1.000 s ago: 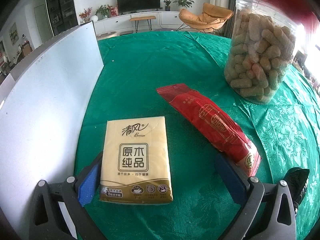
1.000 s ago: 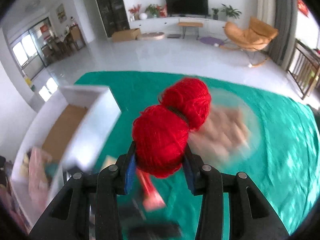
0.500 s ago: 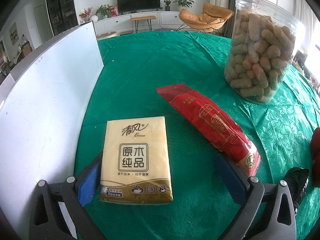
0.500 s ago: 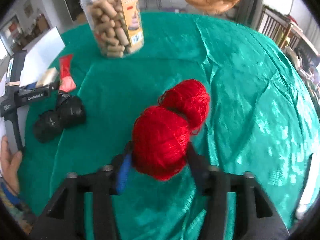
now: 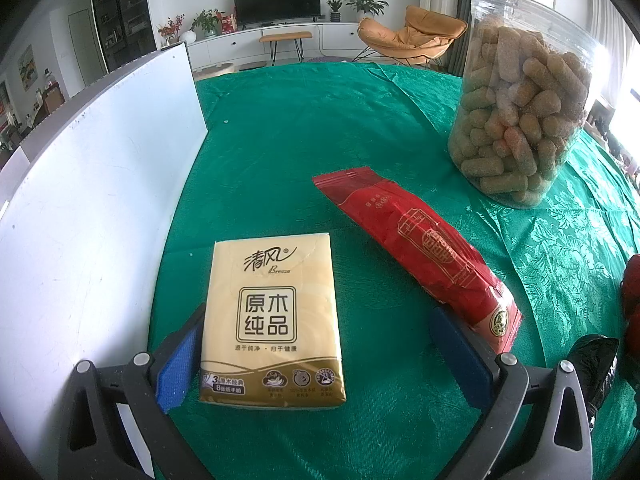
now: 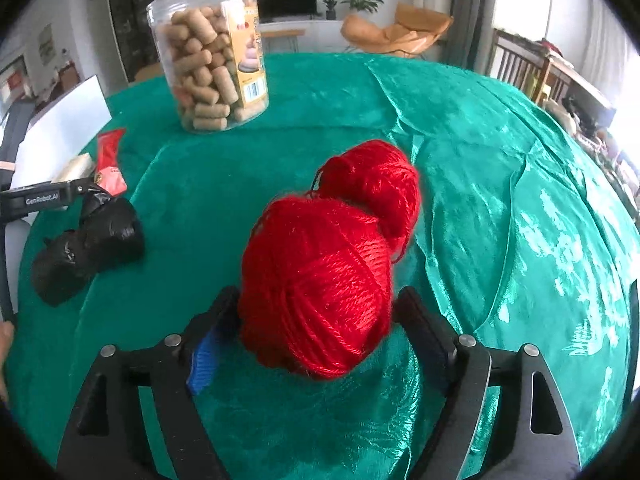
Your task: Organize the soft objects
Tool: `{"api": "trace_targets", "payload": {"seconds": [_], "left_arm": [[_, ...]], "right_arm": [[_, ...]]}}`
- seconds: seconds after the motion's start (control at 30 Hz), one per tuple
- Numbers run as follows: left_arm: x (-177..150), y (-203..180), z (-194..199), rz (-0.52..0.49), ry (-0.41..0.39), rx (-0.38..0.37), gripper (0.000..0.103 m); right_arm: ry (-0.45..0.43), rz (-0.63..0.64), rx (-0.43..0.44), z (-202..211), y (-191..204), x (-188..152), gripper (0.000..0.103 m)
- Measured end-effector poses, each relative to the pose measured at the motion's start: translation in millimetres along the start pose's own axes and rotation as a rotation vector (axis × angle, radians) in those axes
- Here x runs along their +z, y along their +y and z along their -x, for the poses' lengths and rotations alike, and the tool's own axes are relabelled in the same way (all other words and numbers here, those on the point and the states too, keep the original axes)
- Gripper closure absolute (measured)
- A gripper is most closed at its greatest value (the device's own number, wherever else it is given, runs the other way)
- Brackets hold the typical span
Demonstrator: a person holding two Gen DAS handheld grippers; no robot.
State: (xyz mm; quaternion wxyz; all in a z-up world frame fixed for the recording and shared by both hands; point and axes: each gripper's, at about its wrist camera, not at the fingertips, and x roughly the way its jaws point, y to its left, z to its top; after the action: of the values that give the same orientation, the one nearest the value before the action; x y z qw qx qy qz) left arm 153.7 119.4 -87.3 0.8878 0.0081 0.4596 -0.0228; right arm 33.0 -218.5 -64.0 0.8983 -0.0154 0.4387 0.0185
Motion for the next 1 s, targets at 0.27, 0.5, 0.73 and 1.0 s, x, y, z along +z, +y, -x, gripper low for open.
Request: {"api": "trace_targets", "payload": {"seconds": [0.27,0.5,0.73,1.0], "left_arm": [[0,-1,-1,0.0,0.0,0.0,0.0],[0,-1,-1,0.0,0.0,0.0,0.0],[0,0,1,0.0,0.0,0.0,0.0],[6,-7,-5,-0.006,0.029,-0.003,0.0]], "right_arm": [[0.003,-0.003,0.002,-13,0,3,0.019],[0.002,-0.003,0.002,-13,0,3,0.019],[0.002,-0.004,0.002,-13,0,2,0.019],[0.002,-0.004,0.002,-12,0,2,0.019]]}}
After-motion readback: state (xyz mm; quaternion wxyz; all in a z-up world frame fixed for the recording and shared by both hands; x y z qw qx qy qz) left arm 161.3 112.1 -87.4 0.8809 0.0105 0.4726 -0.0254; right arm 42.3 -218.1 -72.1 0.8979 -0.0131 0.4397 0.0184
